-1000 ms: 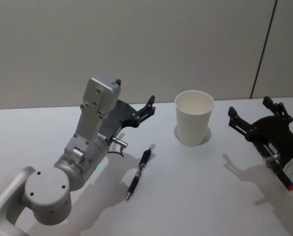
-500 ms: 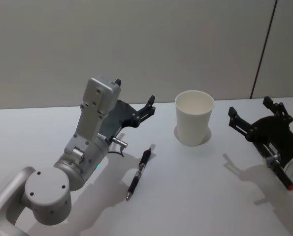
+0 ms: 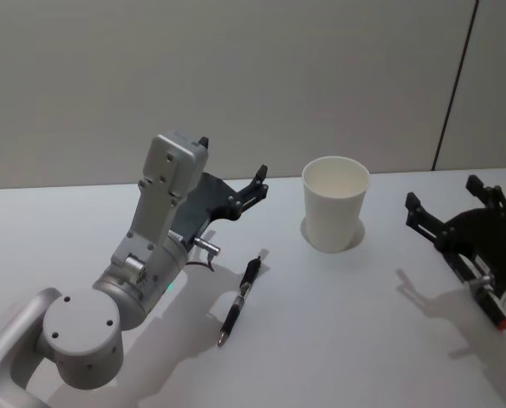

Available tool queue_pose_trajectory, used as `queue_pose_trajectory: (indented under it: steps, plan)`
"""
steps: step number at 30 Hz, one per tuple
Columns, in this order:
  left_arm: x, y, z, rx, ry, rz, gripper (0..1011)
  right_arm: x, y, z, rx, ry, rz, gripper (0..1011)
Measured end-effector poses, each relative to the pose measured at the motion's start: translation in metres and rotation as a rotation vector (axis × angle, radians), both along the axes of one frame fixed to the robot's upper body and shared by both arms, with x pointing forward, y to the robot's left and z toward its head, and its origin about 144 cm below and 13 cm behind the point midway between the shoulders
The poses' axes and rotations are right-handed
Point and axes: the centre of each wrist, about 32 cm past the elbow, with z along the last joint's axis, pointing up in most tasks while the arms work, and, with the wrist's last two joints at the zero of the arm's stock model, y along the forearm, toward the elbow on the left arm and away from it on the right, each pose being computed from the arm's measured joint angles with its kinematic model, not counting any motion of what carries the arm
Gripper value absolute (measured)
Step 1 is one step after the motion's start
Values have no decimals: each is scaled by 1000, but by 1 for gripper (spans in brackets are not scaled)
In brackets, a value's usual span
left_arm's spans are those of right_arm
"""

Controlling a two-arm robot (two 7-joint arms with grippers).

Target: Place the pen into the pen holder.

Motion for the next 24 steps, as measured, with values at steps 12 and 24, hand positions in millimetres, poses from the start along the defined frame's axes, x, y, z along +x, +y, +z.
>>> queue_pose_trajectory:
  steps: [12,24]
  plan:
    - [0,0,0,0,0,0,1001,-20,-5,-1,-7,33,-84,1002]
    - [0,0,0,0,0,0,1001,-33,-12,1,-44,114,-203,1002]
